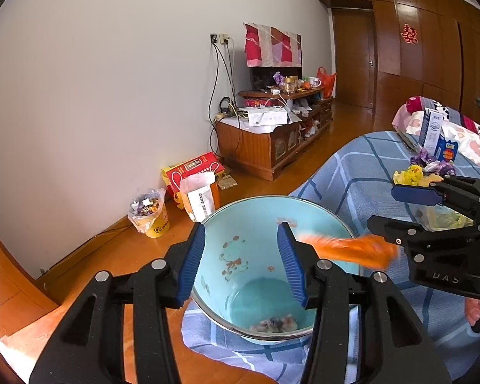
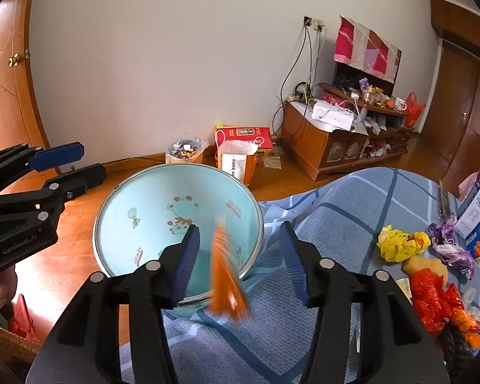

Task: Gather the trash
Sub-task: 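Open the left tool over the bin while the right tool drops the orange wrapper in, then grasp the black braided rope with the right tool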

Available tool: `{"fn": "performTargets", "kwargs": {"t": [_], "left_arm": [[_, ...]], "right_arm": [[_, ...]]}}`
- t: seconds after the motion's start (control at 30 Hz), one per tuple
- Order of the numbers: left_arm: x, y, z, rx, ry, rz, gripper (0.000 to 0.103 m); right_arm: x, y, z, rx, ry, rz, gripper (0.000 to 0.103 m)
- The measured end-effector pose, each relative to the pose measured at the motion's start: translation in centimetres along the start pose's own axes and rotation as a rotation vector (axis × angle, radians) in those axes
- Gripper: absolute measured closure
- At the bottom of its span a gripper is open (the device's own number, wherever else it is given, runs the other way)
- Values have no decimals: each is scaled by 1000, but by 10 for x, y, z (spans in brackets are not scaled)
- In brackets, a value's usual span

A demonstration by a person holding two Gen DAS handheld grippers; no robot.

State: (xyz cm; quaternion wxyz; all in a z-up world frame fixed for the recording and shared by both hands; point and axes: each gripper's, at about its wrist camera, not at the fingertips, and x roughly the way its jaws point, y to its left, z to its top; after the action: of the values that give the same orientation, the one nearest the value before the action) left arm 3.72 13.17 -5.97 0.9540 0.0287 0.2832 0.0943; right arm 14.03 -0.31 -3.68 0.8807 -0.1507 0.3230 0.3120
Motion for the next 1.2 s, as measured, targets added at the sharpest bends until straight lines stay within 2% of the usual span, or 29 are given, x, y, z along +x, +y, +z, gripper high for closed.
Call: {"fn": "performTargets", "kwargs": {"t": [0.1, 0.23, 0.37, 0.63, 0.9, 1.0, 1.2], "left_arm": [[1, -1, -1, -1, 6, 2, 54], [2, -3, -3, -6, 6, 9, 41], [4, -8, -6, -3, 21, 1, 36], [12, -47, -17, 76, 58, -60, 34], [20, -92, -24, 150, 82, -106, 33], [21, -113, -27, 179, 79, -120, 28], [24, -135, -28, 207, 83, -150, 28]], "right_arm": [[0, -3, -2, 8, 2, -5, 49], [-4, -7, -6, 21, 0, -20, 48], [-15, -19, -14, 46, -5, -46, 47], [-72, -65, -43, 124, -45, -151, 42], [-138, -128, -99, 268, -77, -326, 39], [-147, -141, -114, 303, -68, -354, 39], [-133, -151, -124, 308, -36, -362, 39]]}}
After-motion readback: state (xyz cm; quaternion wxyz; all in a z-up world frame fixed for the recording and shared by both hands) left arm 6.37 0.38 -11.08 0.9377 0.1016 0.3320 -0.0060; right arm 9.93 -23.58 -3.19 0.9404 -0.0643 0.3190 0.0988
